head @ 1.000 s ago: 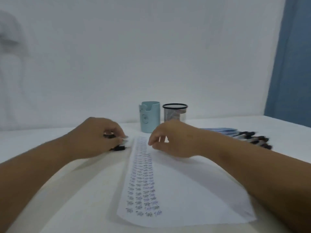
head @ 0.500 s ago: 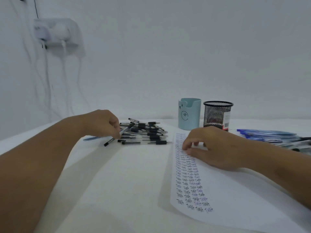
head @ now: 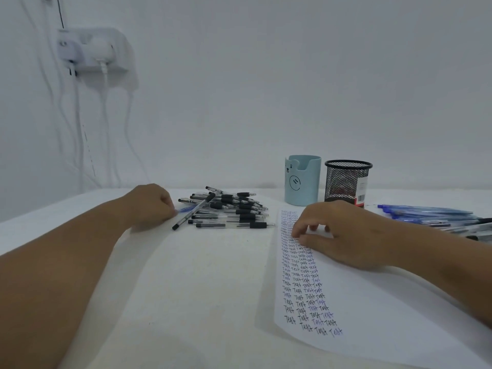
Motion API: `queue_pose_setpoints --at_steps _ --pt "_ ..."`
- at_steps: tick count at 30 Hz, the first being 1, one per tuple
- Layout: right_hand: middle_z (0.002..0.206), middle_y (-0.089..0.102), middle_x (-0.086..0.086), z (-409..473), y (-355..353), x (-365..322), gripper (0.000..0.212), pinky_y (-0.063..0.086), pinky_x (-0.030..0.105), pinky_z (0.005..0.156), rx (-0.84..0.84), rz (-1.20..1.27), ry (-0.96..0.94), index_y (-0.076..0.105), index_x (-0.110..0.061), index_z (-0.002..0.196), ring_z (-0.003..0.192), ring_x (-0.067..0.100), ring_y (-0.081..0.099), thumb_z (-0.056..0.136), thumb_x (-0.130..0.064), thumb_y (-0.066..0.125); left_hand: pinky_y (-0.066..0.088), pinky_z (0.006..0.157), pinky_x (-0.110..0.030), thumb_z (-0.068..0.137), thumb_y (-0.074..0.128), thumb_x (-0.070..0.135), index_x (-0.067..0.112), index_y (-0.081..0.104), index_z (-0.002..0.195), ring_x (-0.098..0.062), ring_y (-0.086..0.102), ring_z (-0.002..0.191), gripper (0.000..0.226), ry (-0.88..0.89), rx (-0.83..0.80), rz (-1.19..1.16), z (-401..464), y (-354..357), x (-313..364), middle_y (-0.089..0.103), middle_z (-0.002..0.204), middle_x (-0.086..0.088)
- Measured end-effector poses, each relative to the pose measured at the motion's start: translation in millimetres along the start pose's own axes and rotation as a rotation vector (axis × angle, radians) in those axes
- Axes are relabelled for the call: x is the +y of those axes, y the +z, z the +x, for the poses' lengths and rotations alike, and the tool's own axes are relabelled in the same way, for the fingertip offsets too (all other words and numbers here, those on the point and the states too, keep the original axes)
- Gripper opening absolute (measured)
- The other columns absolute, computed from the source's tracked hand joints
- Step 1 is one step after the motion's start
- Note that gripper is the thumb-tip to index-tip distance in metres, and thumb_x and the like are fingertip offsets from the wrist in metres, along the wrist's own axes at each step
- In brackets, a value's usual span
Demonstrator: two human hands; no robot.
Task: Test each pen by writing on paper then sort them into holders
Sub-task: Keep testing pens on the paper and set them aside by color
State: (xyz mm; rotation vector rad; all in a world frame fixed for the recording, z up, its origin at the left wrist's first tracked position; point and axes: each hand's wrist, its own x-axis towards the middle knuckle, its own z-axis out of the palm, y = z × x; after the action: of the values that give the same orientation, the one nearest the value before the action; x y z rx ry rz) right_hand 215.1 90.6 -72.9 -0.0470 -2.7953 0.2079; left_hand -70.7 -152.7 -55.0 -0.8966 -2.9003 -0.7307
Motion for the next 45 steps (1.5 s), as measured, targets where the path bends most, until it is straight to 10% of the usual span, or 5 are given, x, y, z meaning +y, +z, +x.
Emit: queue_pose_setpoints --at_steps 8,13,23,27,45 --pt "0.101 0.063 -0.028 0.5 -0.1 1.1 0.014 0.038 0.008 0.08 -0.004 0.006 0.002 0.07 -0.039 0.107 0.102 -0.003 0.055 0.096 -0.042 0.06 0.033 0.05 -0.024 0.085 0.052 0.01 0.006 0.055 0.073 -0.021 0.046 0.05 0.014 -0.051 -0.058 0.018 -9.8 -31.2 27.9 0.065 0.063 -0.005" --pt "0.101 0.062 -0.028 -0.2 0.2 1.2 0.015 0.037 0.007 0.079 -0.011 0.012 0.004 0.069 -0.039 0.108 0.102 -0.004 0.054 0.097 -0.042 0.06 0.034 0.056 -0.023 0.101 0.045 0.012 0.009 0.069 0.097 -0.019 0.047 0.073 0.025 0.176 0.036 0.178 -27.2 -37.1 65.9 0.057 0.09 -0.004" --pt "0.105 0.063 -0.025 -1.4 -1.6 -1.4 0.016 0.042 0.012 0.086 -0.015 0.02 0.022 0.069 -0.038 0.11 0.104 -0.001 0.055 0.097 -0.041 0.06 0.03 0.05 -0.023 0.105 0.035 0.012 0.012 0.054 0.088 -0.013 0.037 0.049 0.025 0.326 -0.263 -1.062 -64.0 26.7 130.6 0.045 0.065 -0.001" --pt "0.105 0.063 -0.024 -1.3 -2.4 -3.6 0.016 0.045 0.019 0.09 -0.017 0.004 0.01 0.069 -0.038 0.11 0.103 0.001 0.056 0.098 -0.041 0.06 0.02 0.055 -0.028 0.093 0.037 0.057 0.016 0.038 0.066 -0.015 0.019 0.052 0.049 0.221 -0.556 -1.637 -79.5 27.9 144.6 0.024 0.059 0.0" --pt "0.082 0.066 -0.016 -0.2 -9.7 -3.8 0.022 0.04 0.016 0.069 0.358 0.159 0.128 0.068 -0.029 0.116 0.072 -0.003 0.057 0.096 -0.023 0.062 0.044 0.082 -0.034 0.092 0.028 0.051 0.016 0.049 0.071 -0.028 0.068 0.098 0.046 0.166 -0.51 -1.757 -77.1 39.5 140.0 0.072 0.094 -0.01"
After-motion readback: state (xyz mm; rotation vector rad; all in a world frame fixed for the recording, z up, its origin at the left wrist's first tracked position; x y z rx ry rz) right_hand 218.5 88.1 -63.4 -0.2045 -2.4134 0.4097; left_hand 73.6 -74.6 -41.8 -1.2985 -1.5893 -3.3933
